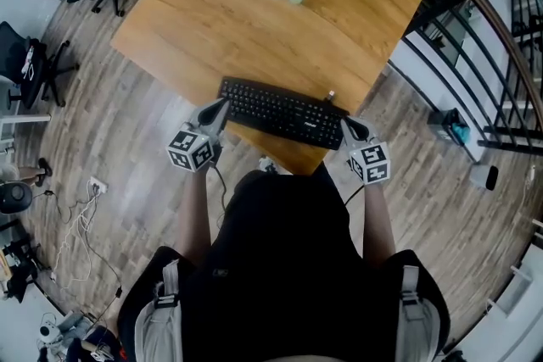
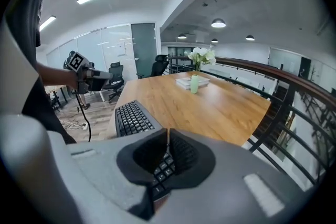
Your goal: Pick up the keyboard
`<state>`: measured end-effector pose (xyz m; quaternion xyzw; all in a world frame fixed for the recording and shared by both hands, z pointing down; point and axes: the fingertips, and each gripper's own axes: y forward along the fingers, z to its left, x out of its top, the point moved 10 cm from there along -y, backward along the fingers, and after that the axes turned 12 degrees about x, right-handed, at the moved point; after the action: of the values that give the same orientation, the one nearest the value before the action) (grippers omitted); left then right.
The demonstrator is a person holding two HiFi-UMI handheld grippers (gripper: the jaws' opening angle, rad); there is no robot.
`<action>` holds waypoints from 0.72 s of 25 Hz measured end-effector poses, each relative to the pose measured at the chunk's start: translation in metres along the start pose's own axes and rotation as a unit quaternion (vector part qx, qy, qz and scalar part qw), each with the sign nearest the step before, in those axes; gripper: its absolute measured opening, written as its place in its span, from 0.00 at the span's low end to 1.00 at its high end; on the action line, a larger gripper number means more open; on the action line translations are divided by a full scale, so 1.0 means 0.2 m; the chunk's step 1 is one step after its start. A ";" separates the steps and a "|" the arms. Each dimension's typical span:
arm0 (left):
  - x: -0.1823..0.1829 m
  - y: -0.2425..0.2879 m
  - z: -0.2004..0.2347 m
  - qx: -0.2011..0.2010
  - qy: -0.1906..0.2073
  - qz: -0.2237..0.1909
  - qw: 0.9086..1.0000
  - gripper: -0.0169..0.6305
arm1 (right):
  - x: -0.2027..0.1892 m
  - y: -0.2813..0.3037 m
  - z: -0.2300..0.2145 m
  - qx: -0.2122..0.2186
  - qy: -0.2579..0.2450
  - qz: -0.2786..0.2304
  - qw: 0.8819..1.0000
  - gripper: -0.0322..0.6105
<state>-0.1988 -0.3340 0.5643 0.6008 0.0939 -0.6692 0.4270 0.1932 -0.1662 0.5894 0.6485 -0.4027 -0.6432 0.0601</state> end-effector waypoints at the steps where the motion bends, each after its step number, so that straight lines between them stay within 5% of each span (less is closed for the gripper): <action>1: 0.00 0.01 0.00 0.000 -0.004 -0.001 1.000 0.05 | -0.02 0.00 -0.01 0.001 0.005 0.008 1.000 0.07; 9: -0.03 0.15 0.10 0.011 0.043 0.063 0.997 0.05 | -0.06 0.09 -0.11 0.009 0.029 0.055 0.998 0.08; 11: -0.07 0.19 0.13 0.015 0.061 0.086 0.994 0.05 | -0.11 0.12 -0.13 0.020 0.042 0.054 0.997 0.18; 15: -0.17 0.25 0.19 0.013 0.103 0.135 0.985 0.06 | -0.22 0.14 -0.15 0.023 0.070 0.056 0.996 0.21; 18: -0.23 0.29 0.25 0.015 0.112 0.162 0.980 0.27 | -0.28 0.14 -0.16 0.014 0.082 0.071 0.994 0.26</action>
<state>-0.1995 -0.3814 0.6397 0.6859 0.0325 -0.5207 0.5073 0.2168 -0.1648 0.6550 0.6697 -0.4504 -0.5762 0.1291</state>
